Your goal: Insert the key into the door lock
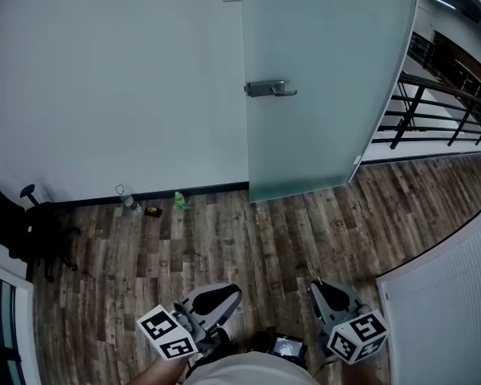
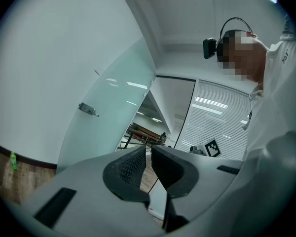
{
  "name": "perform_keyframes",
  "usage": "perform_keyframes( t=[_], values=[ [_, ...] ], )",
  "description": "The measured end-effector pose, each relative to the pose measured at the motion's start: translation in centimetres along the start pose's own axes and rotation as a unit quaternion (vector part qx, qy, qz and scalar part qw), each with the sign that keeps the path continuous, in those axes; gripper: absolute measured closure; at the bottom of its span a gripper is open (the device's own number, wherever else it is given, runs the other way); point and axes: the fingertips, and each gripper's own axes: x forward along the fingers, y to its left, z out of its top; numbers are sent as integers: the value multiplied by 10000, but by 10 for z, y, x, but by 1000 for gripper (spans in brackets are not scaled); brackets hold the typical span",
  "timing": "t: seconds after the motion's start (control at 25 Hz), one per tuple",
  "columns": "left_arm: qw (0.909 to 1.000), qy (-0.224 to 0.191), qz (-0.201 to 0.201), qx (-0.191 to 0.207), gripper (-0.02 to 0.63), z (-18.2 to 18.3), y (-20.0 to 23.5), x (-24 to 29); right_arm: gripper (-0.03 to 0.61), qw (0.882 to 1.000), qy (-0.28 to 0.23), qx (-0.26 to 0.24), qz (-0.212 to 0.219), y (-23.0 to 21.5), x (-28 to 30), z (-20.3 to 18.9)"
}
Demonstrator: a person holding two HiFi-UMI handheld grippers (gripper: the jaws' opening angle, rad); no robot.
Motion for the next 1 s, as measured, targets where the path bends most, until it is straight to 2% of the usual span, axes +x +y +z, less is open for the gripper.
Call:
perform_keyframes(
  t=[0.6,1.0],
  values=[
    [9998,-36,178,-85,568,-11,-3,21,557,9999,68,75,22,-28,2,-1],
    [9999,-56,45,-98,568,8,48,37,557,9999,106,26,-12,-33,54,14]
  ],
)
